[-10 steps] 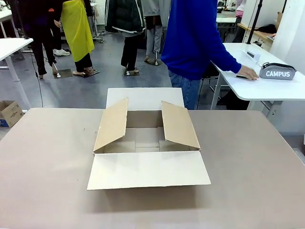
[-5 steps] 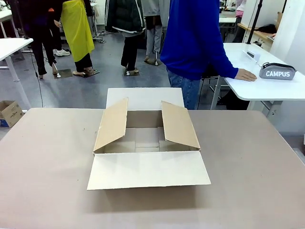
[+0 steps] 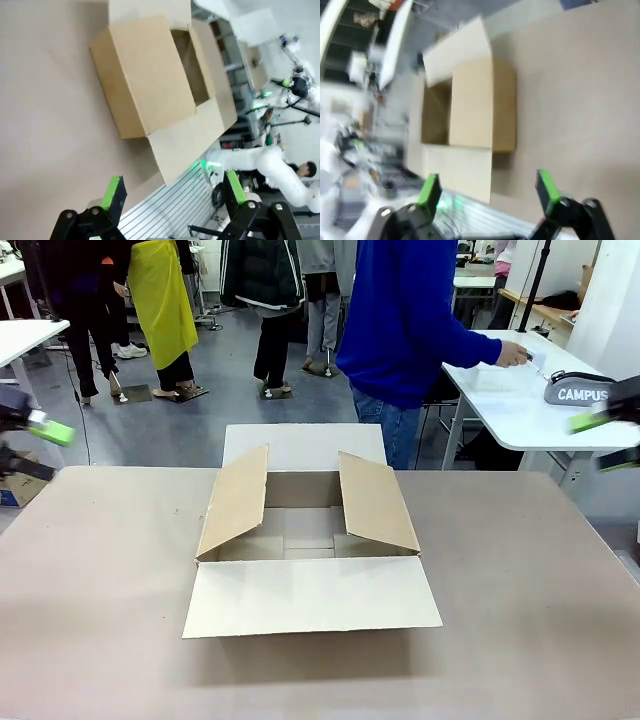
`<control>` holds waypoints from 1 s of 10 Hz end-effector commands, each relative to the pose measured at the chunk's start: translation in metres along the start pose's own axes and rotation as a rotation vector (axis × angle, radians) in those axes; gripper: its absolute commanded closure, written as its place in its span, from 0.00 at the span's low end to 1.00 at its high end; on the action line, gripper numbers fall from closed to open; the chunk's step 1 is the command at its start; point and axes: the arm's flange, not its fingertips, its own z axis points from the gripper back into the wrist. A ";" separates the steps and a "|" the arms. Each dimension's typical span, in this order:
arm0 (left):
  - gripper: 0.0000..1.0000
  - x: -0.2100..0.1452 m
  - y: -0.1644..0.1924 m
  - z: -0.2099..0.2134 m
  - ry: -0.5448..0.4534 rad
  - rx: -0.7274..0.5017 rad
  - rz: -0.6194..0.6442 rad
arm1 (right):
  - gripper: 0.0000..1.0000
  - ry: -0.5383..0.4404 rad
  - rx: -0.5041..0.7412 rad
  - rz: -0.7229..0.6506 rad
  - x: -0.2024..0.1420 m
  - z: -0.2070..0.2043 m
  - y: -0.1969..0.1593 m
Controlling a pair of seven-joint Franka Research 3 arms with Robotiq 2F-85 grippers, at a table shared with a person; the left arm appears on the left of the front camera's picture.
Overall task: Pack the gift set into the box.
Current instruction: Place both hands on the side flaps of the Package Box and spread them outward.
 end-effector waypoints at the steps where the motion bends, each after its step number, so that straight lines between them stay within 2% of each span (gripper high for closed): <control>1: 0.00 0.012 -0.017 -0.029 0.085 0.023 -0.040 | 0.00 0.146 -0.061 0.087 0.004 -0.047 0.024; 3: 0.00 0.024 -0.030 -0.067 0.080 0.086 -0.028 | 0.00 0.236 -0.020 0.122 -0.003 -0.116 0.063; 4: 0.00 0.026 -0.028 -0.073 0.126 0.093 -0.006 | 0.00 0.184 -0.020 0.073 -0.004 -0.141 0.079; 5: 0.00 0.014 -0.032 -0.063 0.100 0.055 -0.054 | 0.00 0.073 -0.002 0.096 -0.007 -0.154 0.090; 7: 0.00 0.014 -0.032 -0.063 0.100 0.055 -0.054 | 0.00 -0.026 0.060 0.126 -0.025 -0.185 0.096; 9: 0.00 0.014 -0.032 -0.063 0.100 0.055 -0.054 | 0.00 -0.010 0.109 0.145 -0.045 -0.211 0.087; 10: 0.00 0.014 -0.032 -0.063 0.100 0.055 -0.054 | 0.00 -0.089 0.100 0.163 -0.049 -0.211 0.086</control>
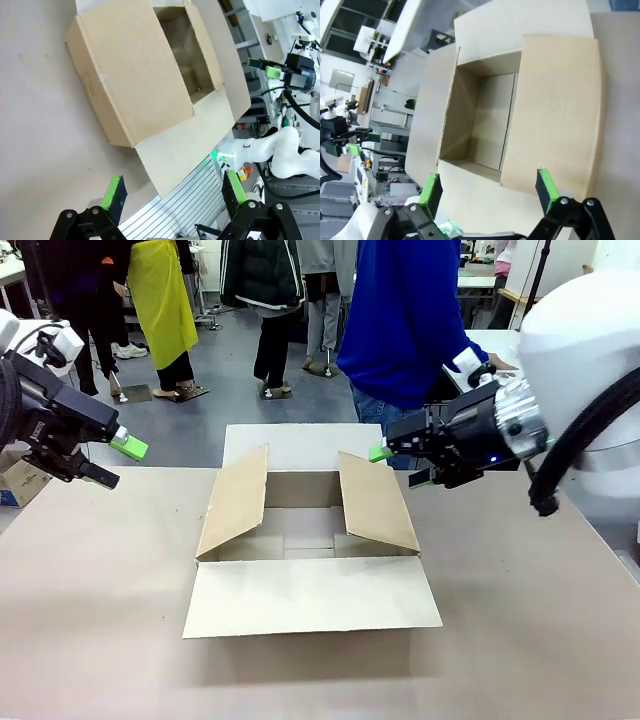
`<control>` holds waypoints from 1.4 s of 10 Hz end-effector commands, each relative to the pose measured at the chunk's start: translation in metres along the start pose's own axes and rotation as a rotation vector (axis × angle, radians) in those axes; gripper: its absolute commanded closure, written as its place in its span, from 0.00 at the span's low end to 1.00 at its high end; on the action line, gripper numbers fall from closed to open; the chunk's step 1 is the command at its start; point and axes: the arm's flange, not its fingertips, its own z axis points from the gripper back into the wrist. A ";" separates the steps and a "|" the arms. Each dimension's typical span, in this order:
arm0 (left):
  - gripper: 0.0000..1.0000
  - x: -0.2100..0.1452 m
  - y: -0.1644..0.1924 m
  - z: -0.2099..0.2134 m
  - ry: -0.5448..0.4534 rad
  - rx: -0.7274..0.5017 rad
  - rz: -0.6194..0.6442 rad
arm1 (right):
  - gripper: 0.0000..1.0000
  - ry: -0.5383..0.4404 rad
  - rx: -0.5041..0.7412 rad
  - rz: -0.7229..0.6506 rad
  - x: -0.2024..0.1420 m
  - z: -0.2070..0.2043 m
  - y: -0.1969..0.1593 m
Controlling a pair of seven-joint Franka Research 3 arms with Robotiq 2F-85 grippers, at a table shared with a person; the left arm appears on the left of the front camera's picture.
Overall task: Pack the gift set into the box.
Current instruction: Place both hands on the side flaps of the Package Box and spread them outward.
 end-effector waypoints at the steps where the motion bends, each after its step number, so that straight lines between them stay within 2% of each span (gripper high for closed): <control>1: 0.00 -0.004 0.000 0.000 0.014 0.004 -0.006 | 0.00 0.022 -0.009 -0.018 0.005 0.010 0.001; 3: 0.00 0.000 0.000 -0.001 0.002 -0.001 -0.001 | 0.00 0.022 -0.009 -0.018 0.005 0.010 0.001; 5: 0.00 0.042 -0.055 -0.040 0.090 0.159 -0.040 | 0.00 0.022 -0.009 -0.018 0.005 0.010 0.001; 6: 0.00 0.070 -0.083 -0.072 0.034 0.298 0.036 | 0.00 0.022 -0.009 -0.018 0.005 0.010 0.001; 7: 0.00 0.100 -0.101 -0.112 0.075 0.384 0.091 | 0.00 0.022 -0.009 -0.018 0.005 0.010 0.001; 9: 0.00 0.121 -0.090 -0.177 0.123 0.440 0.238 | 0.00 0.022 -0.009 -0.018 0.005 0.010 0.001; 10: 0.00 0.114 -0.076 -0.160 0.281 0.250 0.152 | 0.00 0.022 -0.009 -0.018 0.005 0.010 0.001; 11: 0.00 0.096 -0.108 -0.167 0.052 0.389 0.114 | 0.00 0.022 -0.009 -0.018 0.005 0.010 0.001; 12: 0.00 0.105 -0.089 -0.191 0.139 0.377 0.160 | 0.00 0.022 -0.009 -0.018 0.005 0.010 0.001; 13: 0.00 0.098 -0.090 -0.190 -0.030 0.685 0.404 | 0.00 0.022 -0.009 -0.018 0.005 0.010 0.001; 14: 0.00 0.094 -0.107 -0.200 -0.032 0.806 0.425 | 0.00 0.022 -0.009 -0.018 0.005 0.010 0.001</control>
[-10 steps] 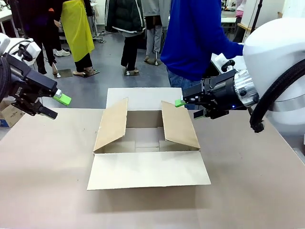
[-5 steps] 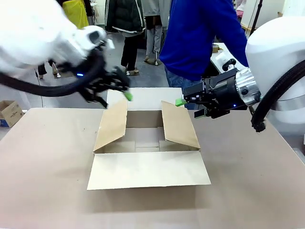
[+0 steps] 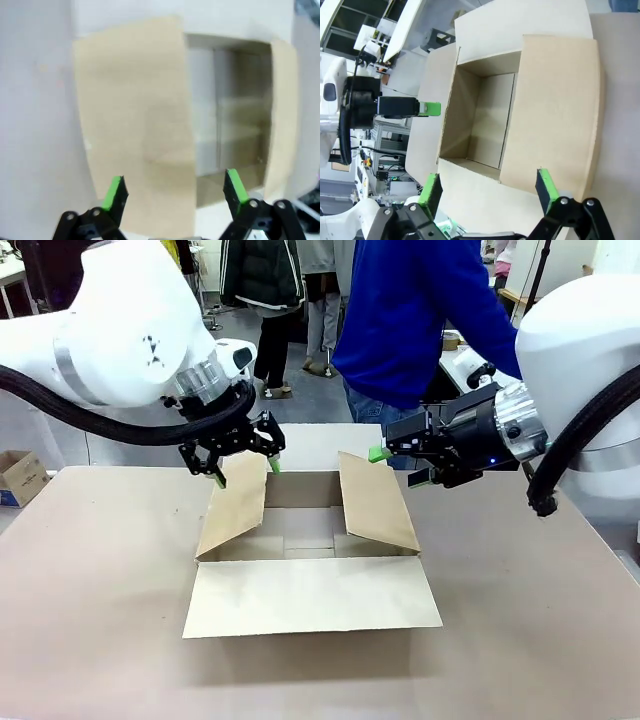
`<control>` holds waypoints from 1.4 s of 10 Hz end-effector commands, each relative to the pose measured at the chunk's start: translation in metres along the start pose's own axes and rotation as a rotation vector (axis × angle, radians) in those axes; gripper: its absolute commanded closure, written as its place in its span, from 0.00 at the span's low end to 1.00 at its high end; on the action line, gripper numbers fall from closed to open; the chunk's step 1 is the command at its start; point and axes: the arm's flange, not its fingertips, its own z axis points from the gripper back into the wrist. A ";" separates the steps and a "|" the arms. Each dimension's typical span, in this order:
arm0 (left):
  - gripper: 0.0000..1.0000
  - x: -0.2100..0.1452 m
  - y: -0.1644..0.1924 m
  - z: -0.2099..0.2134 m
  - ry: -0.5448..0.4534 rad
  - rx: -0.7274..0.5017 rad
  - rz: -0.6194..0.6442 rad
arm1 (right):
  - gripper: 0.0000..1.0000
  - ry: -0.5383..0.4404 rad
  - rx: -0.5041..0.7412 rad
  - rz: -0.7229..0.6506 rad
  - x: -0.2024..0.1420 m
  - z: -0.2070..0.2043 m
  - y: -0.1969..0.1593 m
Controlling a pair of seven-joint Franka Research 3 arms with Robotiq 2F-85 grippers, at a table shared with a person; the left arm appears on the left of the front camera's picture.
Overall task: Pack the gift set into the box.
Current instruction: Place both hands on the side flaps of the Package Box and spread them outward.
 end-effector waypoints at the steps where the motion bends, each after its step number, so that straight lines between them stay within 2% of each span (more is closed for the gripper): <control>1: 0.00 -0.017 -0.038 0.001 -0.038 0.319 0.148 | 0.00 0.012 -0.010 -0.014 0.001 0.003 0.002; 3: 0.00 -0.011 -0.057 0.001 -0.082 0.384 0.149 | 0.00 0.012 -0.010 -0.014 0.001 0.003 0.002; 6: 0.00 0.007 -0.073 -0.017 -0.060 0.422 0.151 | 0.00 0.012 -0.010 -0.014 0.001 0.003 0.002; 9: 0.00 0.023 -0.076 -0.039 -0.059 0.445 0.082 | 0.00 0.012 -0.010 -0.014 0.001 0.003 0.002; 13: 0.00 0.026 -0.067 -0.054 -0.036 0.585 0.083 | 0.00 0.012 -0.010 -0.014 0.001 0.003 0.002; 14: 0.00 0.022 -0.061 -0.049 0.032 0.546 -0.026 | 0.00 0.012 -0.010 -0.014 0.001 0.003 0.002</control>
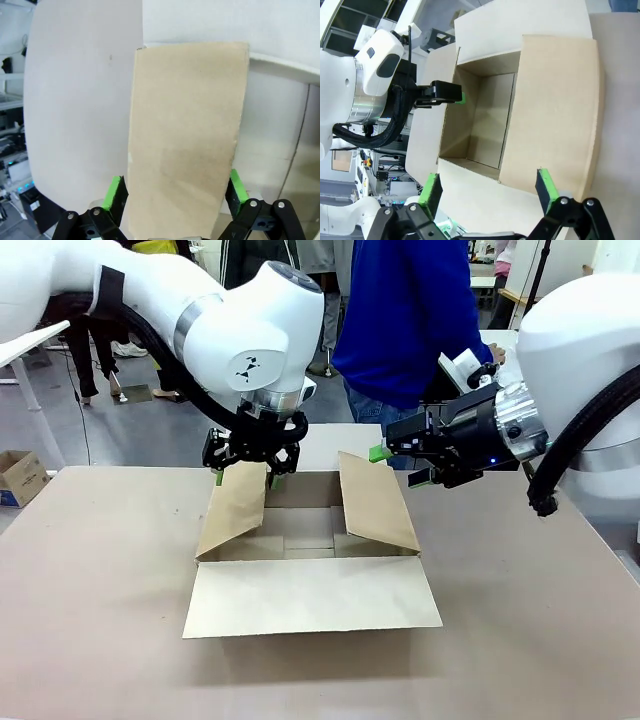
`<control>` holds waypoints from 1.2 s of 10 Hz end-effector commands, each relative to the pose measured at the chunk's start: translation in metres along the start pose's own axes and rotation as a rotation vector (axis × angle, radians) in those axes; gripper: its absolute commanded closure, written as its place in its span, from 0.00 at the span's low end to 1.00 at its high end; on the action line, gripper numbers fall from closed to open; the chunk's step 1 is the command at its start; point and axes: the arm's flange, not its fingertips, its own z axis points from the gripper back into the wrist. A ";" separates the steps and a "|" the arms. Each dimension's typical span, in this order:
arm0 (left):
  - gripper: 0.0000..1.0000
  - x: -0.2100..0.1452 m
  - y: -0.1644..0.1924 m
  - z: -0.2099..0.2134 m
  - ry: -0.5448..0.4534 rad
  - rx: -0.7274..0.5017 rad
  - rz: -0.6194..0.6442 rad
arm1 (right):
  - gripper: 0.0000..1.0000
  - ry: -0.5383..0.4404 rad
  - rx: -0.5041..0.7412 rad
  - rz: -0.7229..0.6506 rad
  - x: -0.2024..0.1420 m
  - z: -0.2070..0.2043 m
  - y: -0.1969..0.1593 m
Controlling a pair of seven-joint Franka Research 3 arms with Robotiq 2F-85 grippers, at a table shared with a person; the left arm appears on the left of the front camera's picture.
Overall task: Pack the gift set into the box.
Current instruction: Place both hands on the side flaps of the Package Box and spread them outward.
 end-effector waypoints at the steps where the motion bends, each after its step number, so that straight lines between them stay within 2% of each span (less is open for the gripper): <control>1: 0.00 0.002 0.013 0.008 0.017 -0.011 -0.068 | 0.00 0.012 -0.009 -0.013 0.001 0.003 0.002; 2: 0.00 0.002 0.033 0.011 0.044 -0.060 -0.110 | 0.00 0.012 -0.009 -0.013 0.001 0.003 0.002; 6: 0.00 -0.007 0.117 0.014 0.080 -0.121 -0.133 | 0.00 0.012 -0.009 -0.013 0.001 0.003 0.002; 7: 0.00 -0.005 0.137 0.009 0.094 -0.146 -0.080 | 0.00 0.012 -0.009 -0.013 0.001 0.003 0.002; 10: 0.00 -0.003 0.206 -0.010 0.115 -0.332 -0.031 | 0.00 0.012 -0.009 -0.013 0.001 0.003 0.002; 12: 0.00 0.001 0.232 -0.044 0.130 -0.499 -0.094 | 0.00 0.012 -0.009 -0.013 0.001 0.003 0.002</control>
